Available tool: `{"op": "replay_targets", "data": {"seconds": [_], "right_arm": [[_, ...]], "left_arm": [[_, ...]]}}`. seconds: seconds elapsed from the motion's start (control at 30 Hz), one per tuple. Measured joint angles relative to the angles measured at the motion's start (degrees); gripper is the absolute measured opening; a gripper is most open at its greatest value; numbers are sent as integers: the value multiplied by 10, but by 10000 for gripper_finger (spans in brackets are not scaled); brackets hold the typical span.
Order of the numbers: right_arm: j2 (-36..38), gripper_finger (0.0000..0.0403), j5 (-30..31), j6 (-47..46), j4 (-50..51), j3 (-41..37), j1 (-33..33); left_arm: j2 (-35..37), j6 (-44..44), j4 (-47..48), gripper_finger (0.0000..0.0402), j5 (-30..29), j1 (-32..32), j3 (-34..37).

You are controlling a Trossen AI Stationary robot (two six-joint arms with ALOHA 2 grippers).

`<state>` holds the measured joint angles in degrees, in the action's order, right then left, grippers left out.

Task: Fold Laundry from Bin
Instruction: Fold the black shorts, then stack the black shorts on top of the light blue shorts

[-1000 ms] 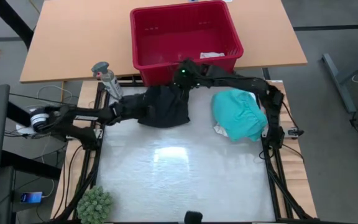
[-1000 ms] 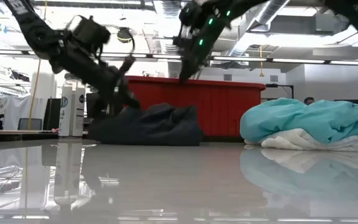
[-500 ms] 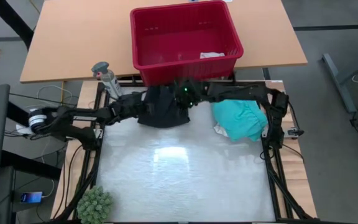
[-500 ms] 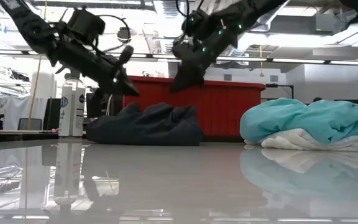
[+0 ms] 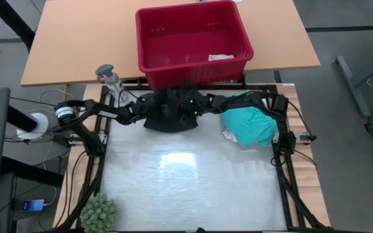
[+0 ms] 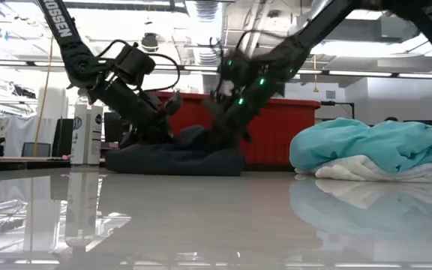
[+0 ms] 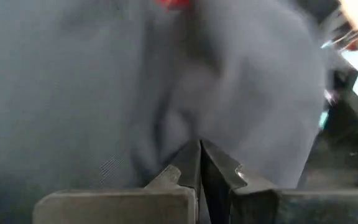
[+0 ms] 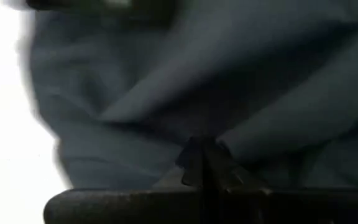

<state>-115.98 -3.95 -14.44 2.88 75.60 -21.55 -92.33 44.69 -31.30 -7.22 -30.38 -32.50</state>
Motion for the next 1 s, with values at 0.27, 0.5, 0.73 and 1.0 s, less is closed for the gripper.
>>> {"op": "replay_targets", "data": {"seconds": [0.27,0.5,0.73,1.0], "right_arm": [[12,17,41,-8,91,-2,-1],[29,17,45,-7,174,-2,30],[55,17,62,-5,180,-4,64],[179,42,82,-14,236,-4,64]], "left_arm": [[16,26,160,0,-46,0,0],[46,51,192,0,-32,18,1],[143,65,230,0,-28,57,3],[298,34,302,0,-79,53,1]]}}
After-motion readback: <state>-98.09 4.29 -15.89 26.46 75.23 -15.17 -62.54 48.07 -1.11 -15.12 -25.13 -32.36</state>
